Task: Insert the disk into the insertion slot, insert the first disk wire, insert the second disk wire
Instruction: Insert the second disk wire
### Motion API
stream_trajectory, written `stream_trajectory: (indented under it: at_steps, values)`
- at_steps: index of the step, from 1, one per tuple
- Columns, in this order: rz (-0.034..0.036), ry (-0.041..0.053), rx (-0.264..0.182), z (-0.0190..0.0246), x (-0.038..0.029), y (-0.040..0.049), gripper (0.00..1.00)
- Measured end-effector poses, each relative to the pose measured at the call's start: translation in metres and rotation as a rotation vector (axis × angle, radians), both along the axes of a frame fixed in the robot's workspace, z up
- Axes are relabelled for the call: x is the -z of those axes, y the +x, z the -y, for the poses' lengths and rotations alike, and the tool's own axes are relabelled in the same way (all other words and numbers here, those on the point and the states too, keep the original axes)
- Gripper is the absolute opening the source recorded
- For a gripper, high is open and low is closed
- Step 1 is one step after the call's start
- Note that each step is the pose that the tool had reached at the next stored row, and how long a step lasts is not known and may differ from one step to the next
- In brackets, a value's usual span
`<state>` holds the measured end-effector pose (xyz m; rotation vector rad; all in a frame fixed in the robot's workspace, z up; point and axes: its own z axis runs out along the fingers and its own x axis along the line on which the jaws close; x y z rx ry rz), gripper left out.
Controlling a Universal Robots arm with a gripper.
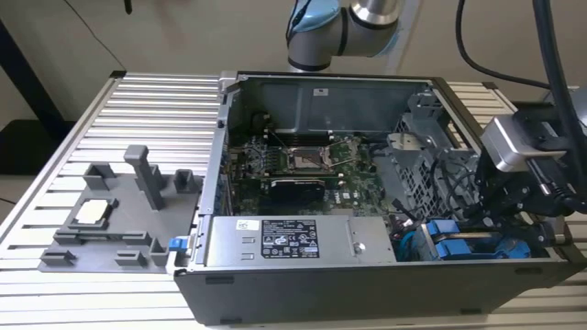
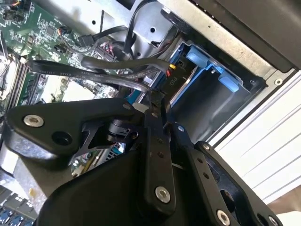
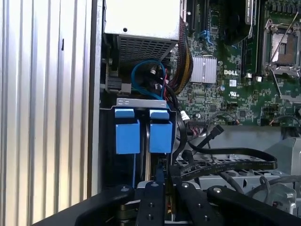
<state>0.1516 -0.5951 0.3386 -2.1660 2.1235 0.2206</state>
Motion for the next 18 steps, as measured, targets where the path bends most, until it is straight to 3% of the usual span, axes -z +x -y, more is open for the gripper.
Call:
stream_trajectory:
  at_steps: [5,11,15,18]
  values:
    - [-0.0001,-0.0007,0.026,0.0,0.0028,-0.0001,0.16]
    - [0.0004,0.0002,0.026,0.0,0.0034,0.0,0.16]
    - [0.0,0.0,0.026,0.0,0.0033,-0.0001,0.24]
    - [-0.0001,0.0001,0.026,0.0,-0.0042,-0.0001,0.24]
